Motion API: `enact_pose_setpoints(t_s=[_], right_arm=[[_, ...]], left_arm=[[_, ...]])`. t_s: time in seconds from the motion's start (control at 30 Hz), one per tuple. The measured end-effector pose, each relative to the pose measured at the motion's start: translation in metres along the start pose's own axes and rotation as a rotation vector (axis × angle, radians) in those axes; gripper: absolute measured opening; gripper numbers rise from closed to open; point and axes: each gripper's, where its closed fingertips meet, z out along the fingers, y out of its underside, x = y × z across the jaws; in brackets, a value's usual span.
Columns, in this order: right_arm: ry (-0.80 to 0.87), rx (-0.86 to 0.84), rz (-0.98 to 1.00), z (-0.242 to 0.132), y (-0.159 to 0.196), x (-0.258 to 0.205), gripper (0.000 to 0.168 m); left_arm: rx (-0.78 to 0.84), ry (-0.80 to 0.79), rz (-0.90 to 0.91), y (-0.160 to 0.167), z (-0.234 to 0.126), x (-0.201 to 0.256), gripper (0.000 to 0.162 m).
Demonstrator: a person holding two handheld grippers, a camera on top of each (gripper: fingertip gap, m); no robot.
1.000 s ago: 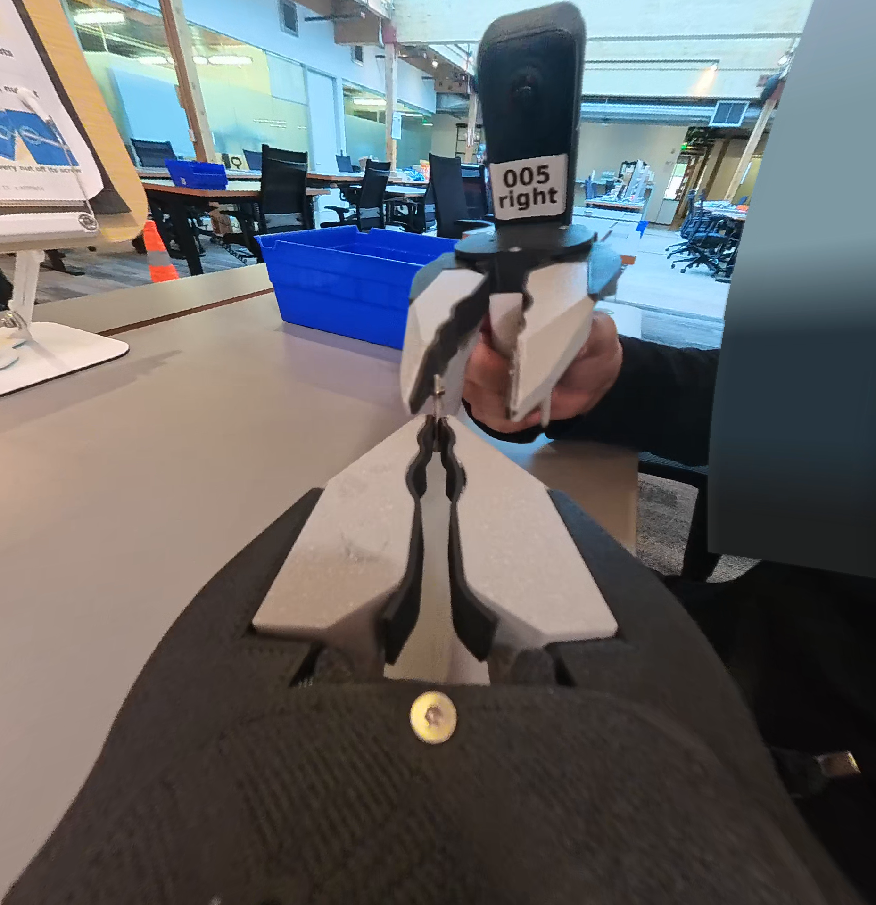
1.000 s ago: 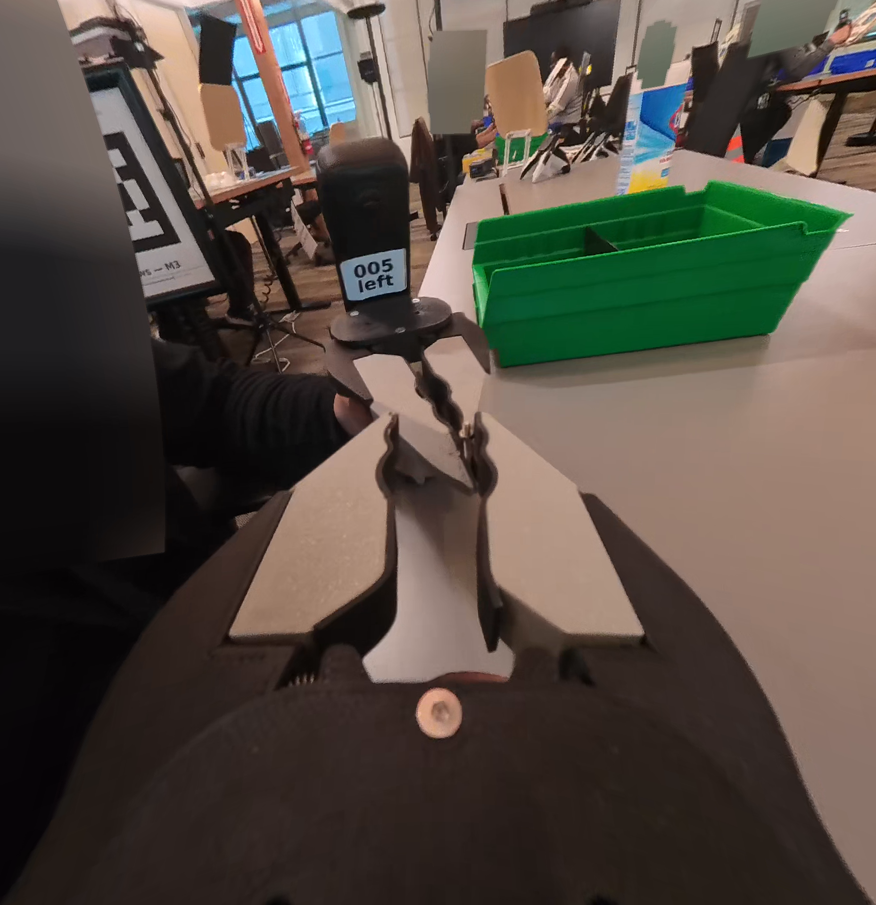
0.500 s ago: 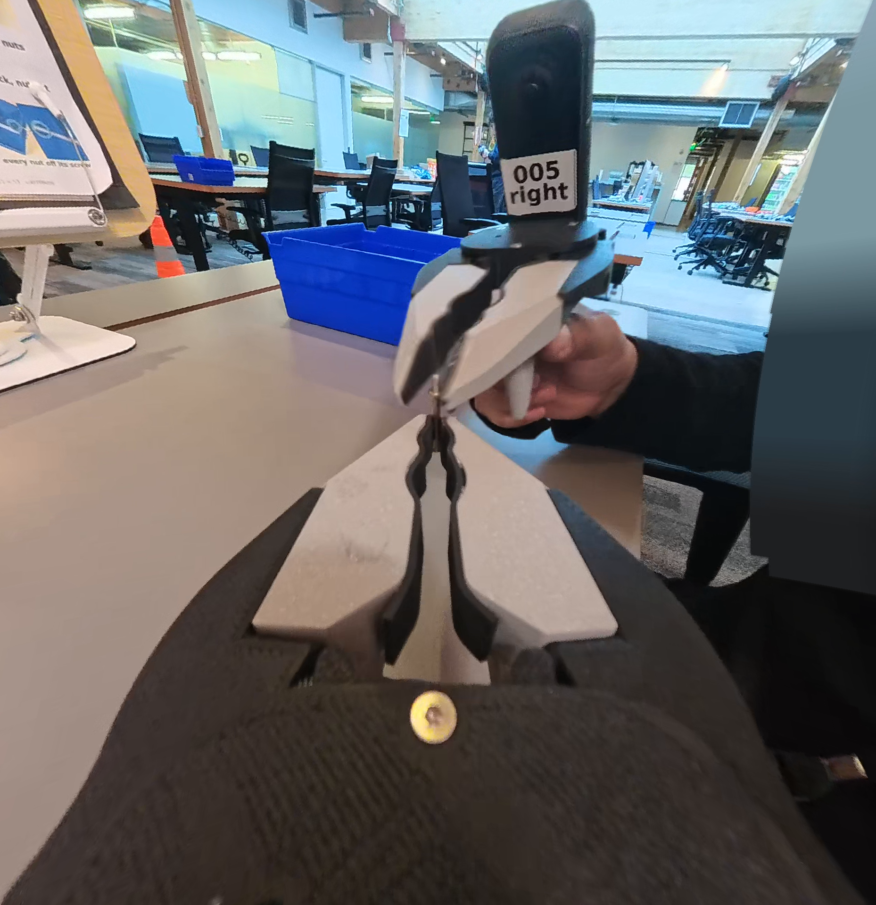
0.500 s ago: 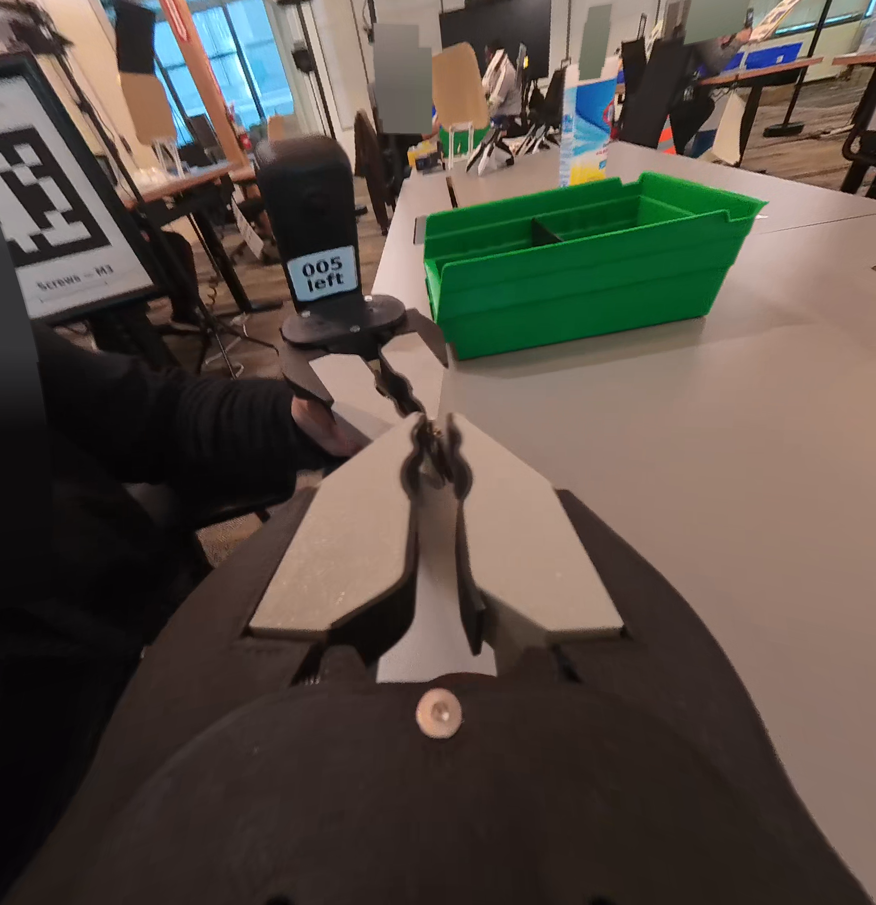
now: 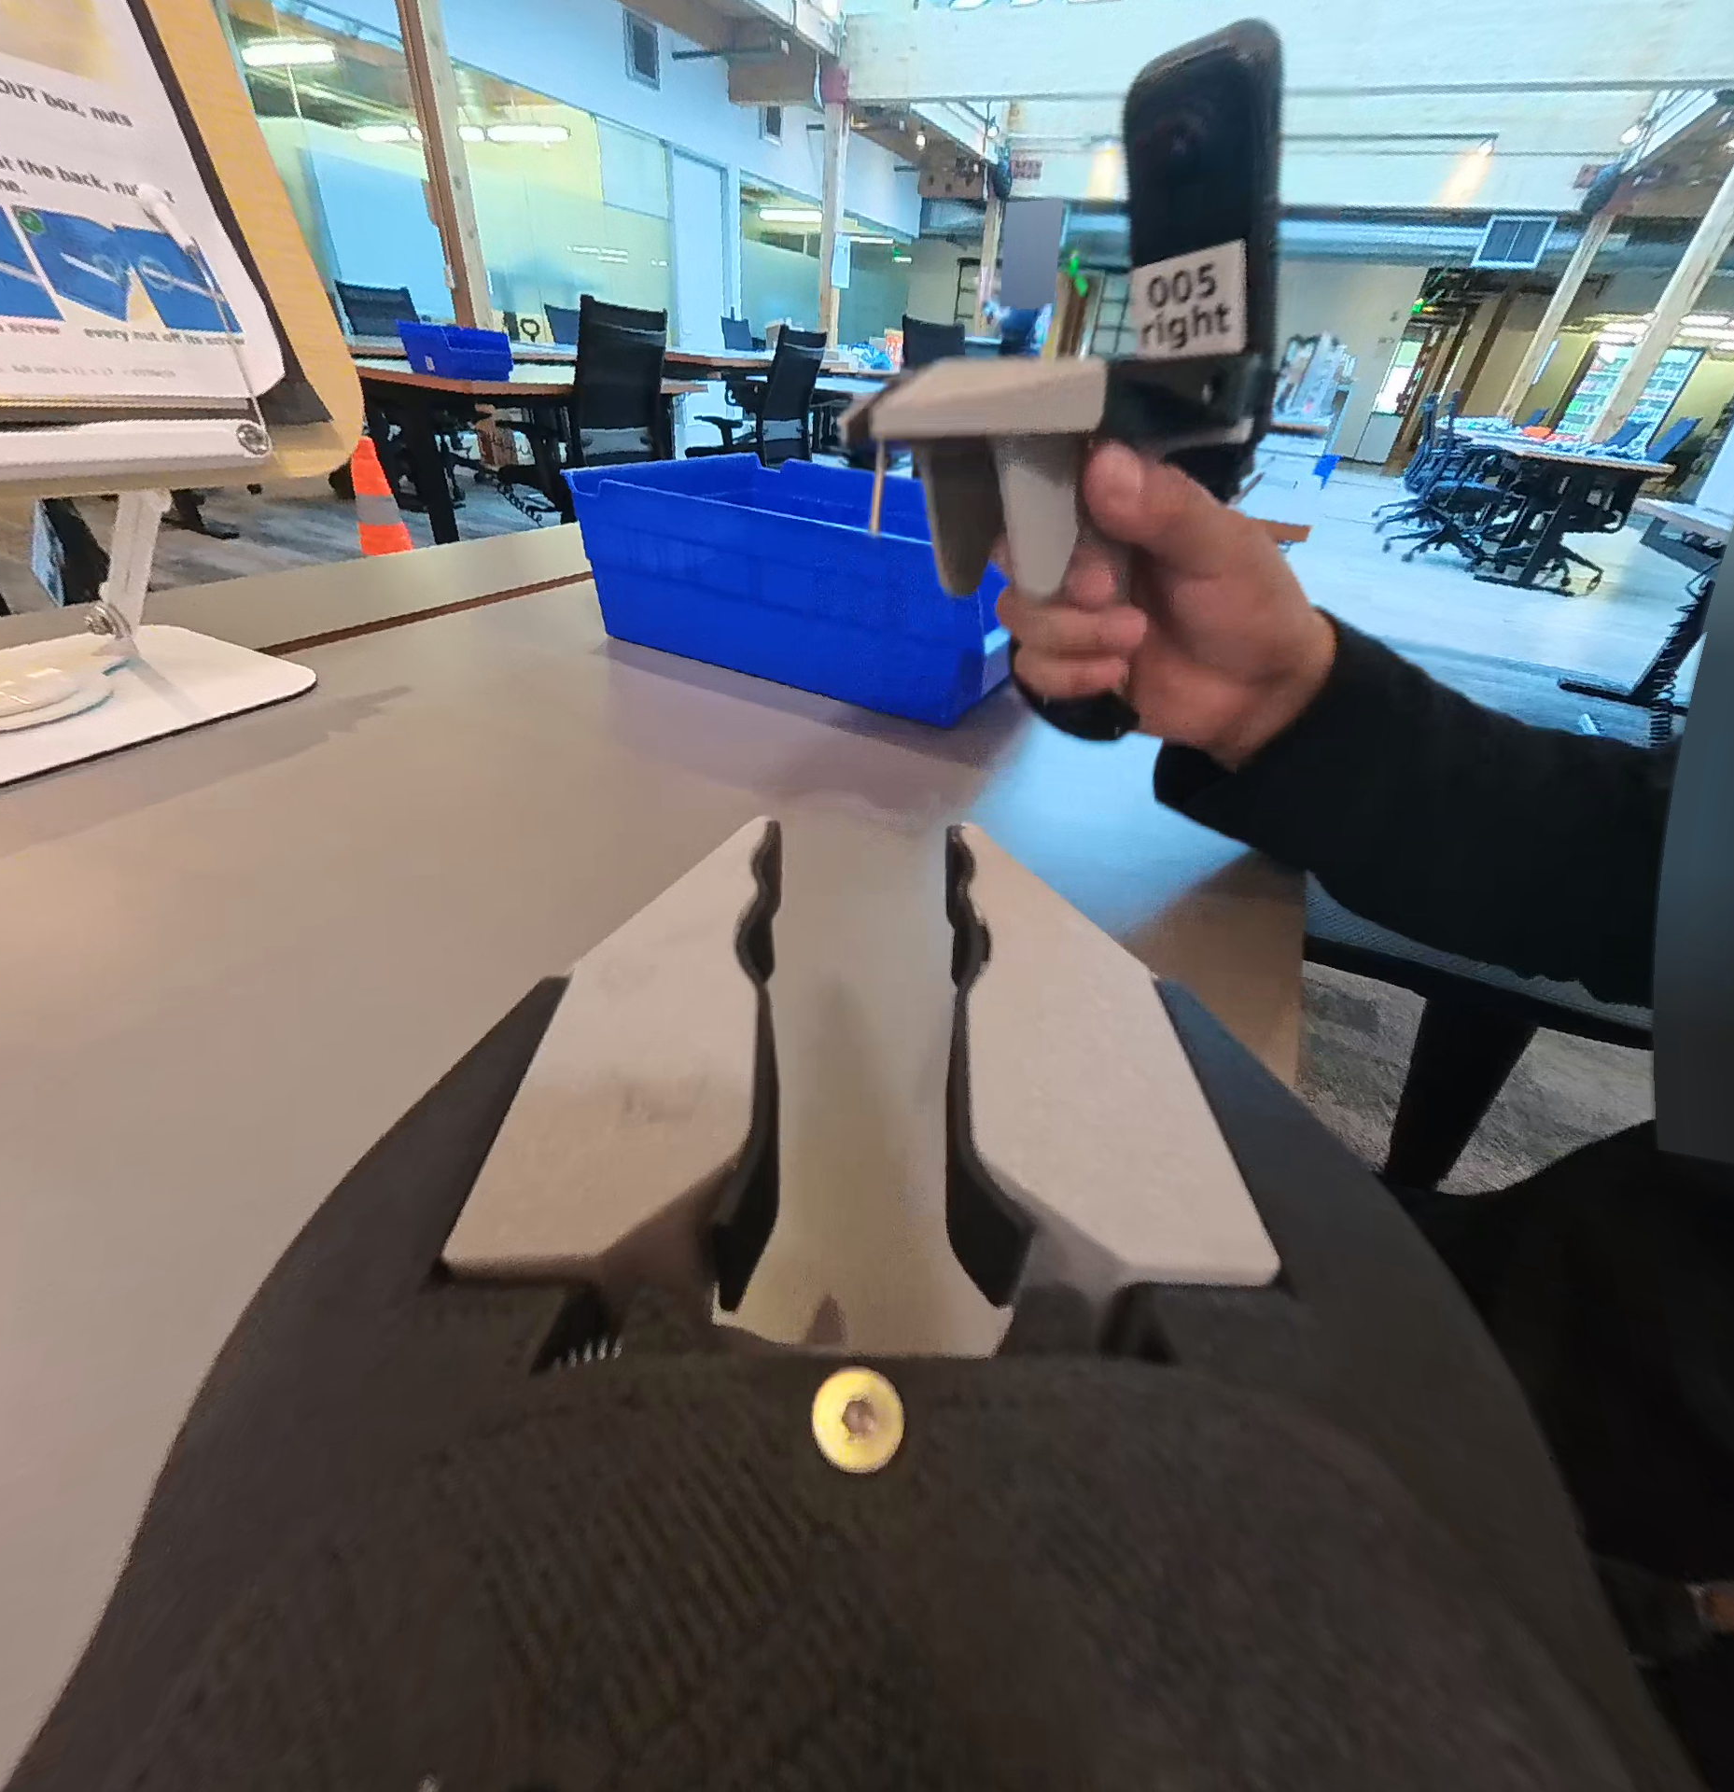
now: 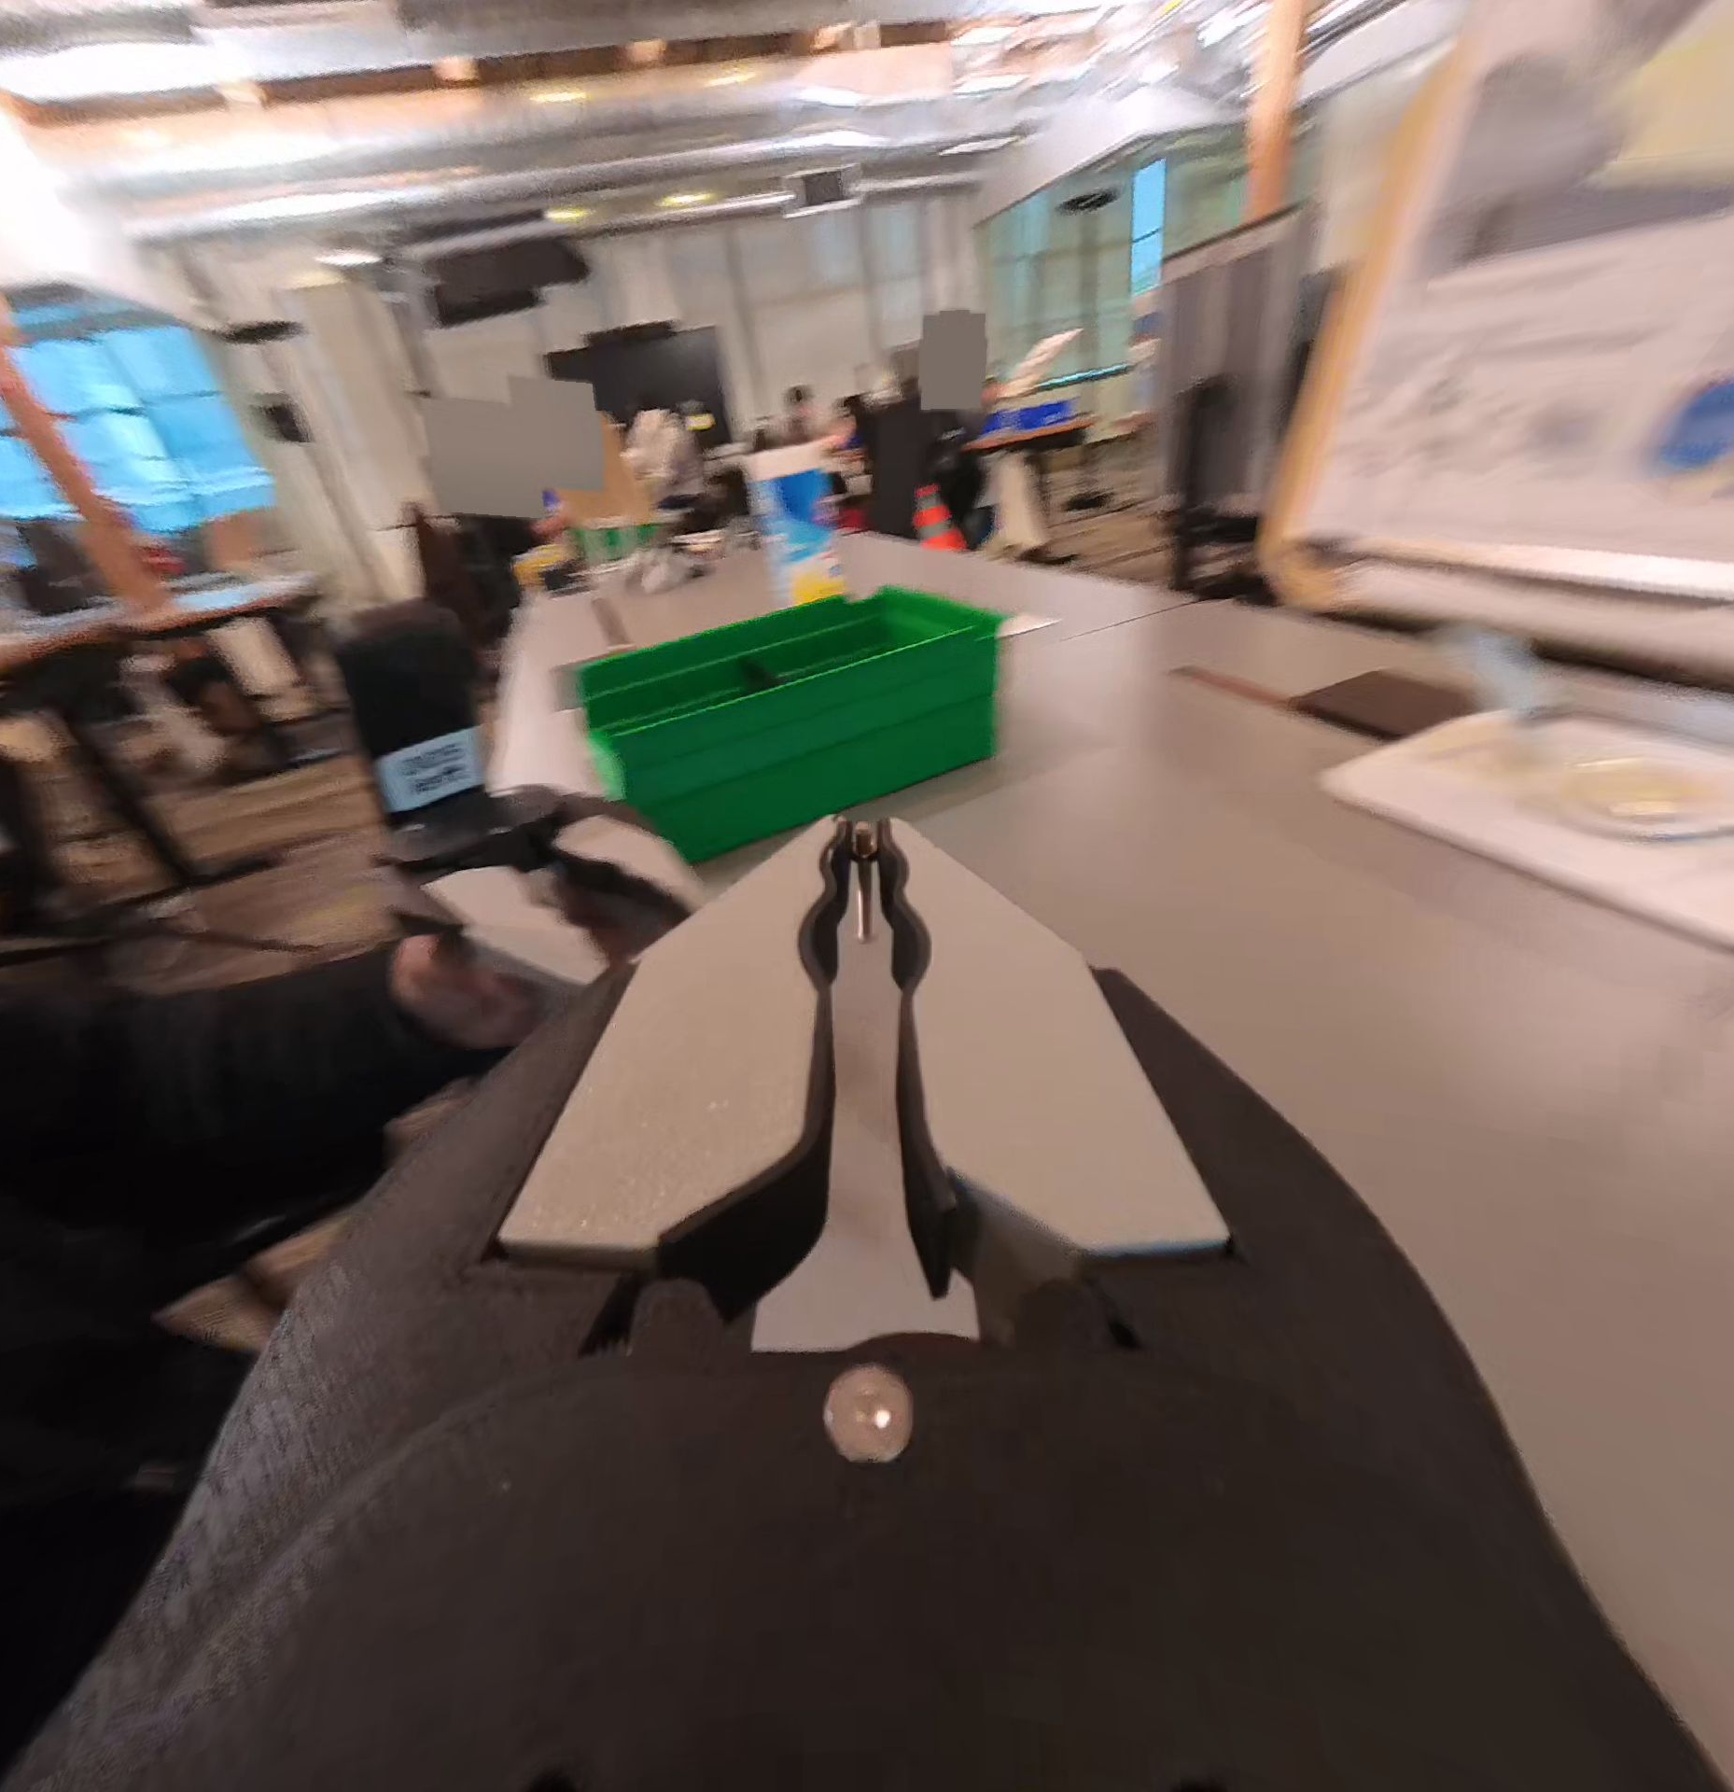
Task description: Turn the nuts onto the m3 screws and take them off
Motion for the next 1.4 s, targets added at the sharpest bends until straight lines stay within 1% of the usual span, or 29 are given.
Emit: enact_pose_setpoints(t_s=[0.03,0.1,0.17,0.23,0.27,0.3,0.33,0.4,0.43,0.47,0.53,0.6,0.67,0.73,0.8,0.87,0.93,1.03,1.1,1.17,1.2,1.23,1.27,1.3,1.33,1.37,1.4], right_arm=[[0.101,0.012,-0.053,-0.019,-0.013,0.018,0.002],[0.355,0.014,-0.179,-0.067,-0.039,0.061,0.001],[0.598,-0.071,-0.268,-0.116,-0.053,0.103,0.002],[0.827,-0.261,-0.326,-0.160,-0.045,0.148,0.002],[0.906,-0.369,-0.320,-0.178,-0.033,0.168,0.002],[0.938,-0.469,-0.293,-0.189,-0.017,0.184,0.002],[0.945,-0.549,-0.252,-0.195,0.001,0.197,0.002],[0.955,-0.650,-0.192,-0.203,0.029,0.214,0.020],[0.968,-0.668,-0.185,-0.206,0.036,0.217,0.026],[0.972,-0.652,-0.186,-0.207,0.036,0.215,0.030],[0.929,-0.542,-0.191,-0.200,0.026,0.200,0.030],[0.865,-0.454,-0.177,-0.194,0.018,0.179,0.032],[0.791,-0.408,-0.169,-0.189,0.019,0.157,0.042],[0.731,-0.400,-0.191,-0.184,0.028,0.137,0.055],[0.705,-0.399,-0.217,-0.182,0.037,0.121,0.057],[0.680,-0.425,-0.233,-0.177,0.045,0.109,0.065],[0.652,-0.431,-0.254,-0.168,0.047,0.098,0.069],[0.624,-0.421,-0.257,-0.152,0.055,0.090,0.071],[0.654,-0.439,-0.181,-0.146,0.067,0.096,0.077],[0.668,-0.421,-0.122,-0.141,0.074,0.103,0.072],[0.690,-0.427,-0.107,-0.141,0.078,0.109,0.068],[0.706,-0.447,-0.100,-0.141,0.083,0.114,0.069],[0.730,-0.474,-0.109,-0.142,0.088,0.120,0.063],[0.761,-0.504,-0.131,-0.146,0.092,0.126,0.053],[0.795,-0.530,-0.154,-0.150,0.094,0.131,0.040],[0.830,-0.546,-0.180,-0.156,0.094,0.137,0.022],[0.839,-0.557,-0.196,-0.160,0.093,0.139,0.012]], left_arm=[[0.006,0.000,0.000,-0.001,-0.001,0.000,0.030],[0.015,-0.004,-0.002,-0.002,-0.001,-0.001,0.028],[0.022,-0.010,-0.003,-0.003,-0.001,-0.002,0.027],[0.022,-0.010,-0.007,-0.003,-0.001,-0.003,0.027],[0.020,-0.011,-0.007,-0.003,0.000,-0.003,0.026],[0.017,-0.012,-0.007,-0.002,0.000,-0.003,0.026],[0.014,-0.016,-0.004,-0.002,0.000,-0.003,0.025],[0.005,-0.034,0.009,-0.001,0.001,-0.004,0.024],[0.000,-0.050,0.019,0.000,0.002,-0.005,0.024],[-0.006,-0.070,0.032,0.001,0.002,-0.007,0.024],[0.000,-0.130,0.049,0.000,0.000,-0.011,0.025],[0.048,-0.217,0.051,-0.006,-0.010,-0.019,0.025],[0.074,-0.315,0.037,-0.010,-0.029,-0.028,0.029],[0.053,-0.417,0.003,-0.008,-0.053,-0.040,0.038],[0.048,-0.529,-0.046,-0.010,-0.085,-0.053,0.051],[0.088,-0.616,-0.074,-0.019,-0.119,-0.060,0.052],[0.101,-0.721,-0.061,-0.024,-0.151,-0.067,0.052],[0.035,-0.918,-0.006,-0.021,-0.192,-0.090,0.059],[-0.064,-0.973,-0.003,-0.010,-0.202,-0.106,0.059],[-0.169,-0.965,-0.047,0.004,-0.199,-0.120,0.058],[-0.208,-0.935,-0.082,0.010,-0.193,-0.124,0.054],[-0.233,-0.924,-0.110,0.014,-0.190,-0.130,0.052],[-0.251,-0.939,-0.111,0.016,-0.191,-0.137,0.044],[-0.277,-0.972,-0.090,0.018,-0.195,-0.145,0.028],[-0.298,-1.007,-0.060,0.019,-0.201,-0.152,0.007],[-0.306,-1.002,-0.042,0.018,-0.203,-0.155,0.005],[-0.333,-1.033,-0.037,0.018,-0.211,-0.158,0.002]])
